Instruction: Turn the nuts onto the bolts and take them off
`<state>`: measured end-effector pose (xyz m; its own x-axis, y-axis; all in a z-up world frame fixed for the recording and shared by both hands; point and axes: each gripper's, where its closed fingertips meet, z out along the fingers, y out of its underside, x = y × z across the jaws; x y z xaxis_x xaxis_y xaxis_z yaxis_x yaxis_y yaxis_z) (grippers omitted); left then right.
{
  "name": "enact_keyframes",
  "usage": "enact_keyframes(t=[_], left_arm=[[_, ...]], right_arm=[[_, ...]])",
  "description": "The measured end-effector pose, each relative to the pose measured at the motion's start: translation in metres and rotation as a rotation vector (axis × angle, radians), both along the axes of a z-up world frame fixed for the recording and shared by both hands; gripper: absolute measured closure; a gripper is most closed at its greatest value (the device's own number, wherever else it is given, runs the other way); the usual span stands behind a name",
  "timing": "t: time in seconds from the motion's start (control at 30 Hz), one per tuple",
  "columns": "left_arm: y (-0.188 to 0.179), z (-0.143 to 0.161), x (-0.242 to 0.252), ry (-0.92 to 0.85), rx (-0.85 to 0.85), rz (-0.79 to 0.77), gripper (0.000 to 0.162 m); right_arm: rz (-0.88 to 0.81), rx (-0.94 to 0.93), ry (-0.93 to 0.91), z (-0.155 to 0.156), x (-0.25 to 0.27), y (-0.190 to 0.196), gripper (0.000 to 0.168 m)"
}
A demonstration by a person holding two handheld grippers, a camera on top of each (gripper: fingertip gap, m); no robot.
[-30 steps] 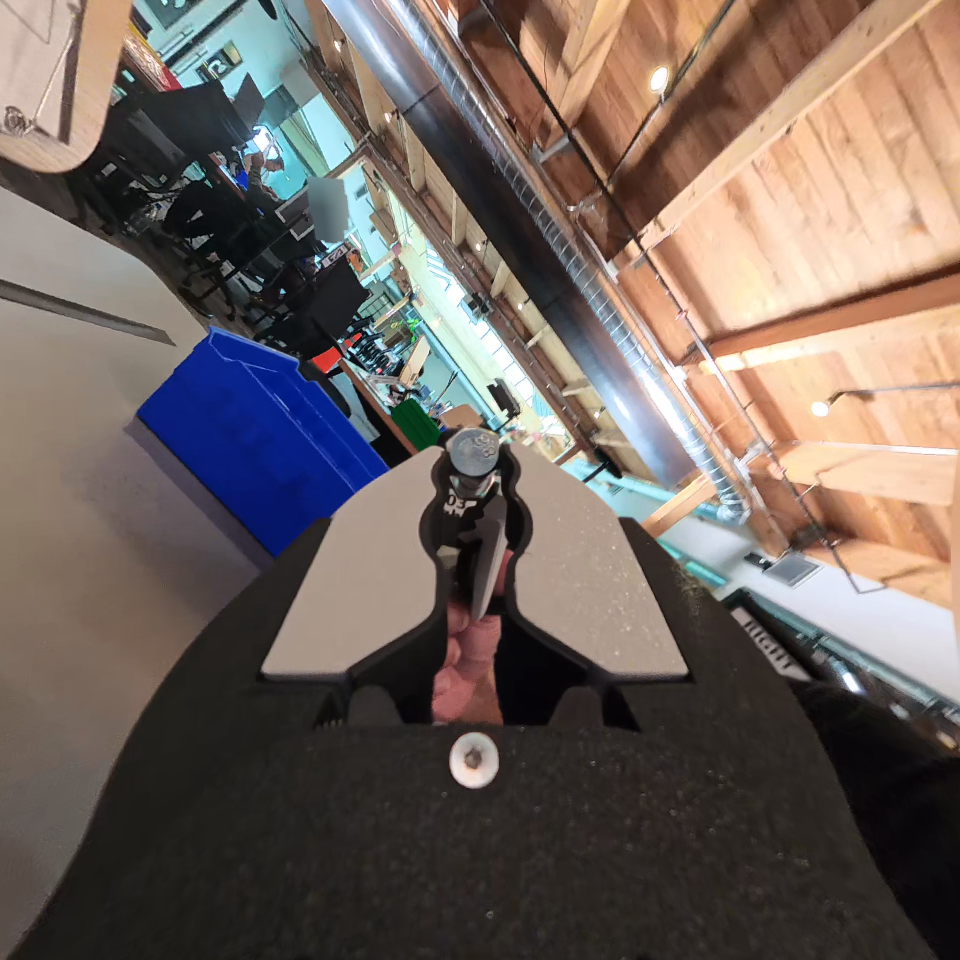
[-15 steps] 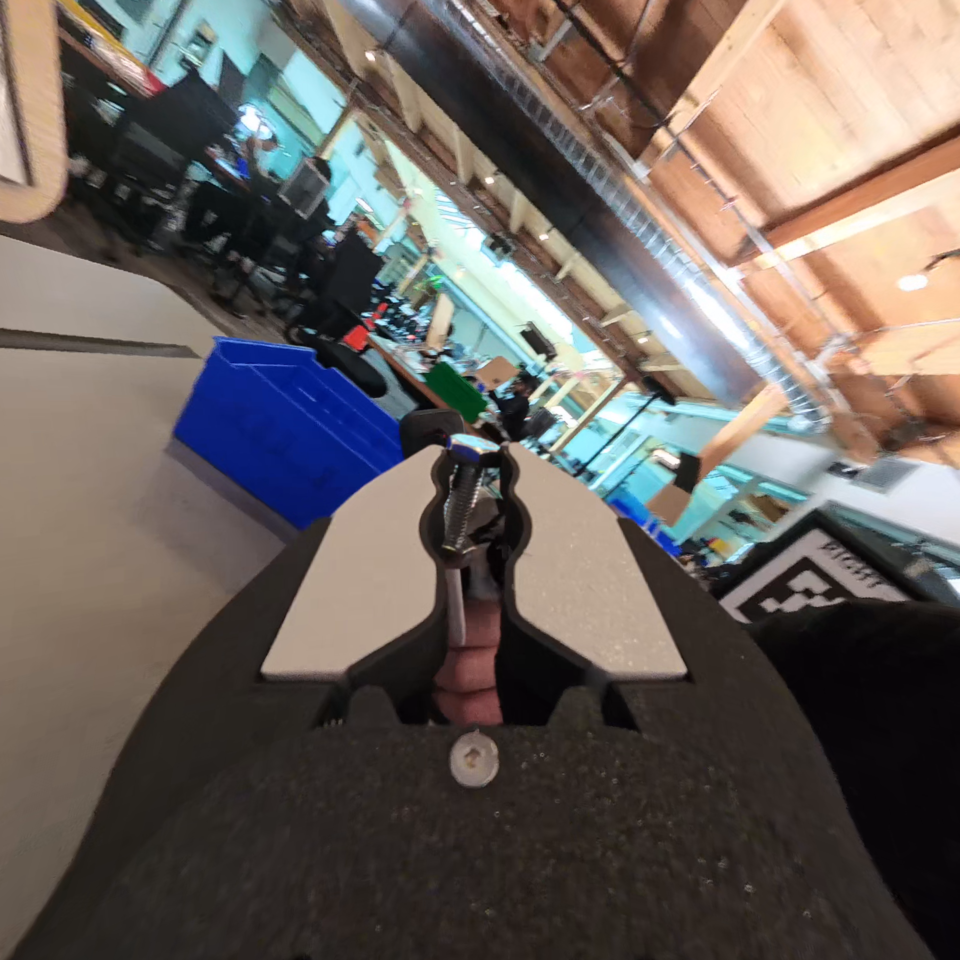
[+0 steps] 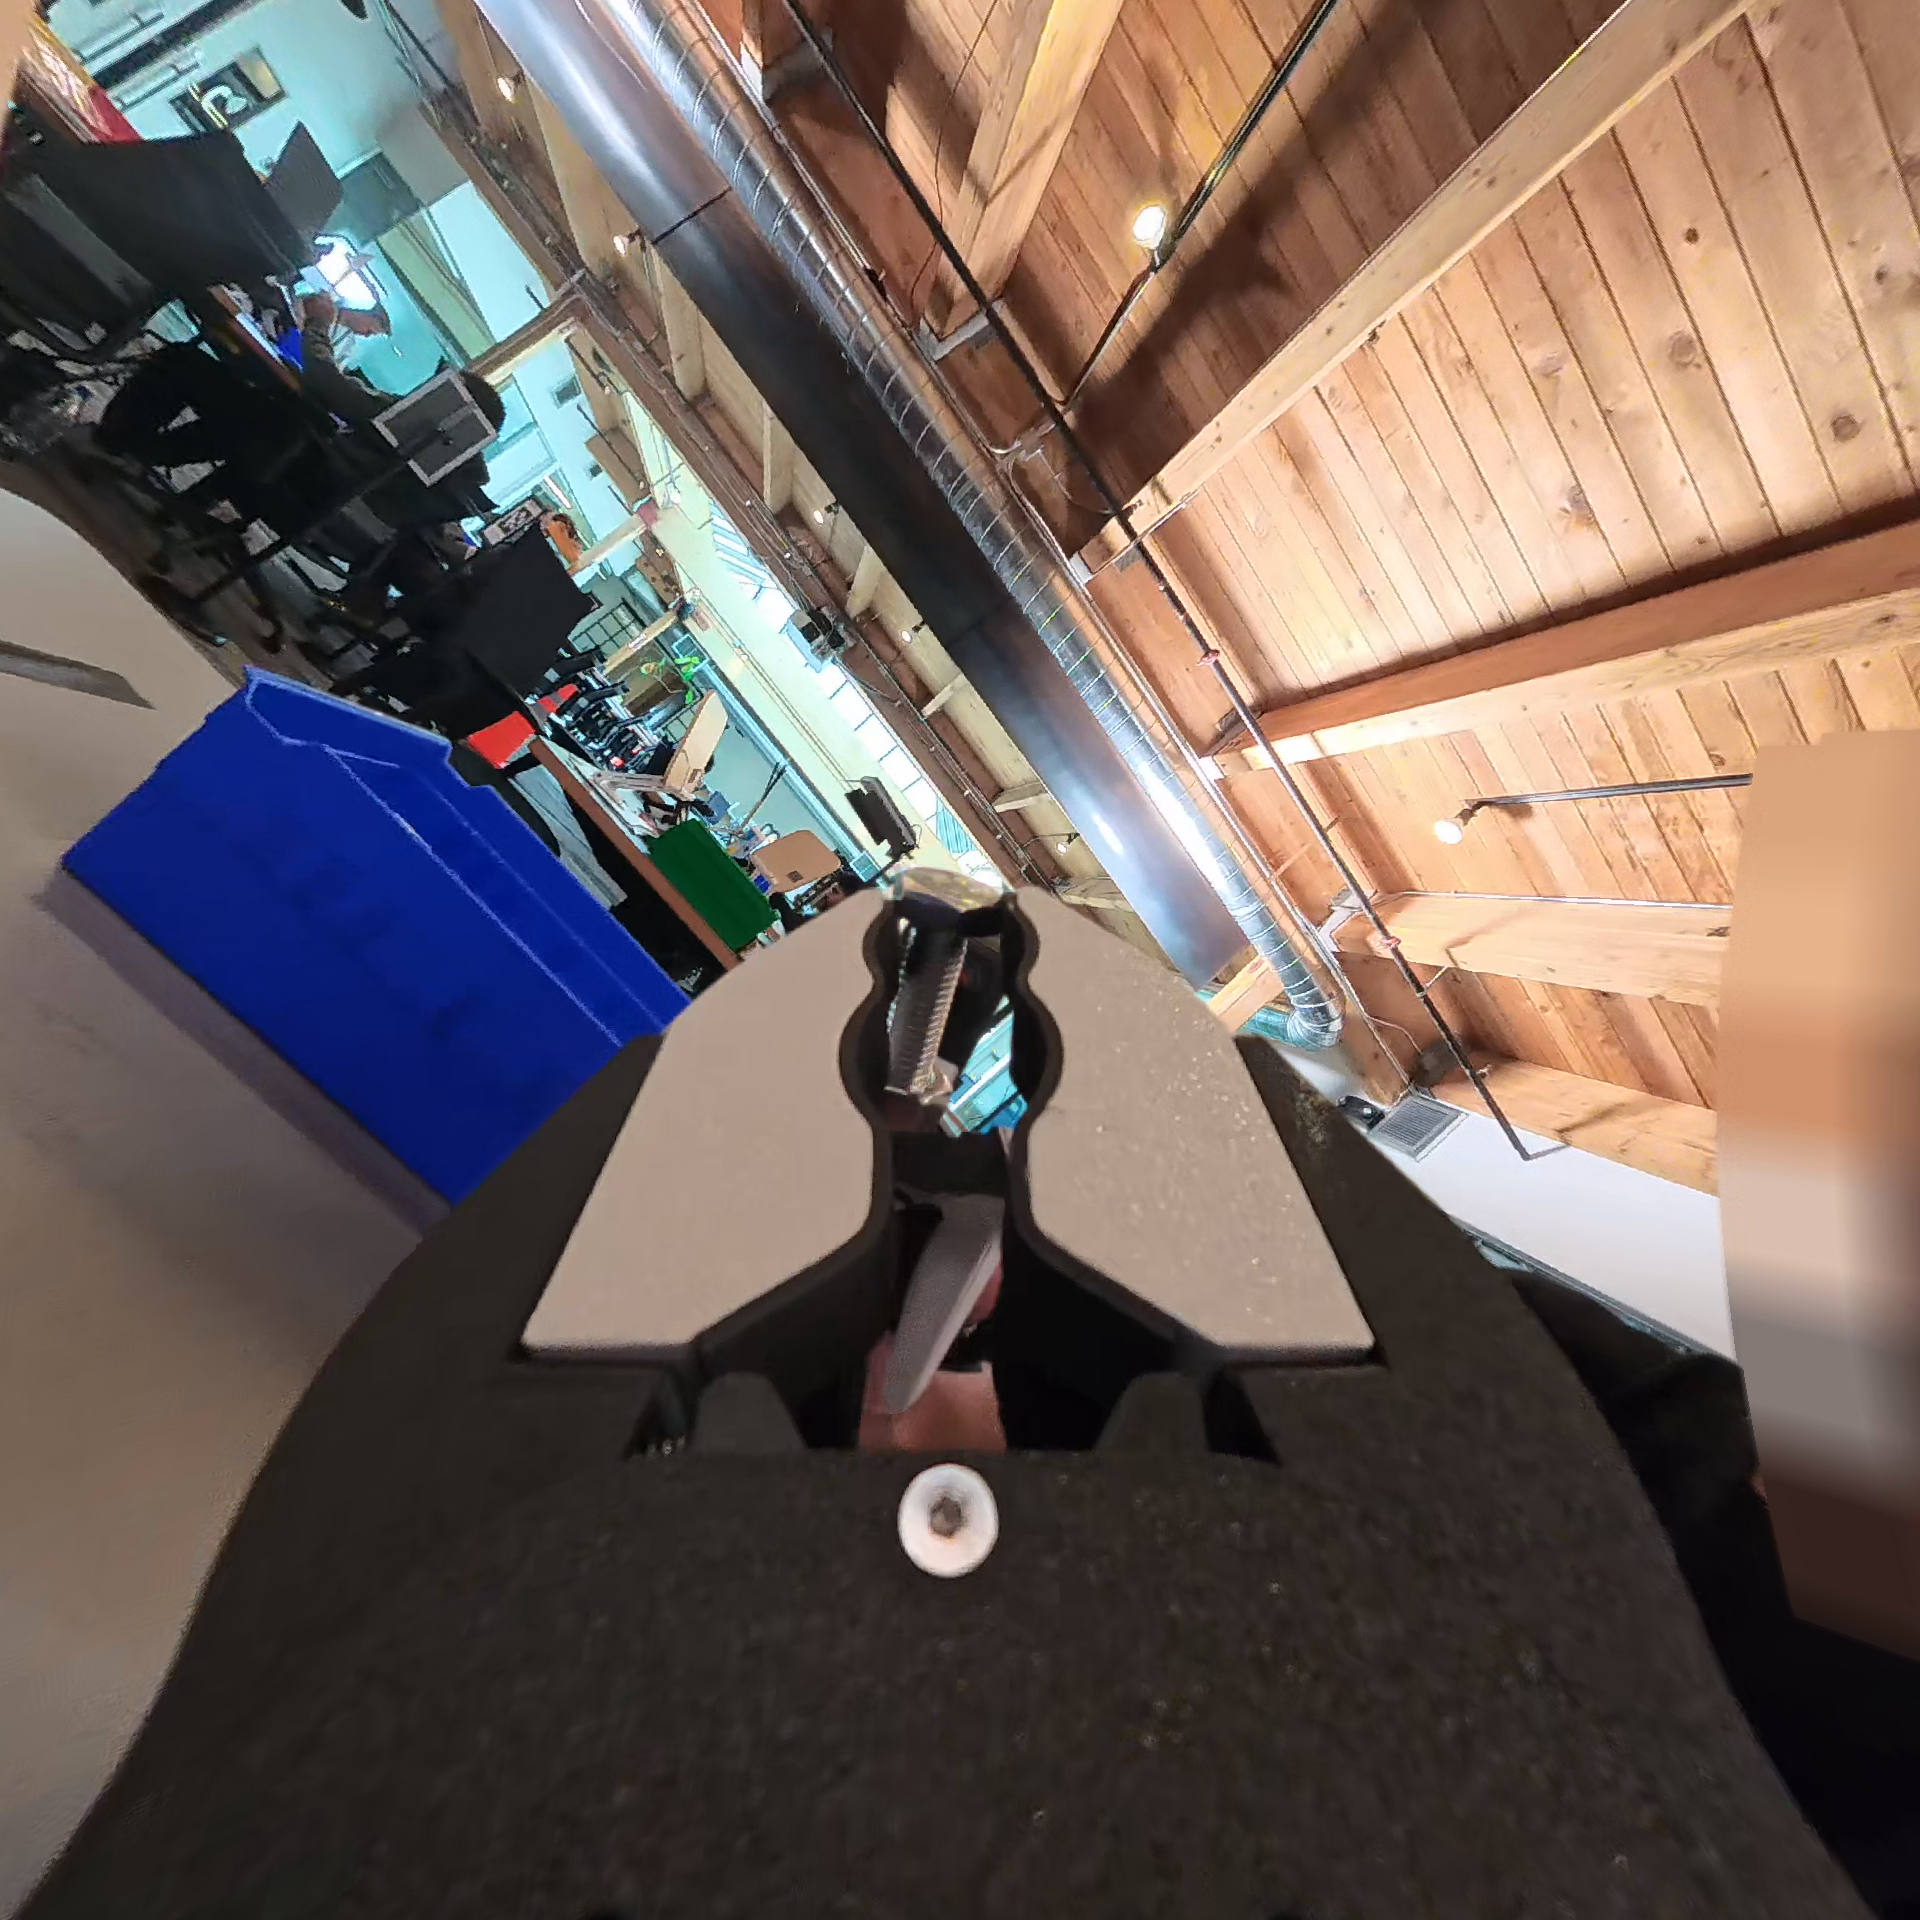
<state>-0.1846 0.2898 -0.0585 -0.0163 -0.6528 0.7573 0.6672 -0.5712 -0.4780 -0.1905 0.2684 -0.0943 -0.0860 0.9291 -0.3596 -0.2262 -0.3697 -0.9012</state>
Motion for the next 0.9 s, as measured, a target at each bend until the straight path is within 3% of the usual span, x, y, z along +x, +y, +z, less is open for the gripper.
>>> enact_keyframes(t=[0.1,0.23,0.43,0.57,0.77,0.9], left_arm=[[0.004,-0.007,0.002,0.007,-0.009,-0.007,0.145],[0.006,-0.011,0.006,0.019,-0.011,-0.020,0.144],[0.004,-0.010,0.007,0.067,0.009,-0.018,0.145],[0.000,-0.014,0.010,0.106,-0.008,-0.051,0.145],[-0.009,-0.021,0.014,0.177,-0.039,-0.113,0.151],[-0.015,-0.019,0.019,0.234,-0.027,-0.138,0.152]], right_arm=[[0.075,-0.118,0.020,-0.006,-0.002,0.001,0.129],[0.138,-0.206,0.044,-0.008,0.000,0.004,0.149],[0.192,-0.242,0.060,-0.002,0.009,0.006,0.150],[0.166,-0.134,0.019,0.007,0.022,0.014,0.150],[0.060,0.209,-0.165,0.013,0.029,0.014,0.150],[0.089,0.261,-0.192,0.016,0.034,0.010,0.150]])
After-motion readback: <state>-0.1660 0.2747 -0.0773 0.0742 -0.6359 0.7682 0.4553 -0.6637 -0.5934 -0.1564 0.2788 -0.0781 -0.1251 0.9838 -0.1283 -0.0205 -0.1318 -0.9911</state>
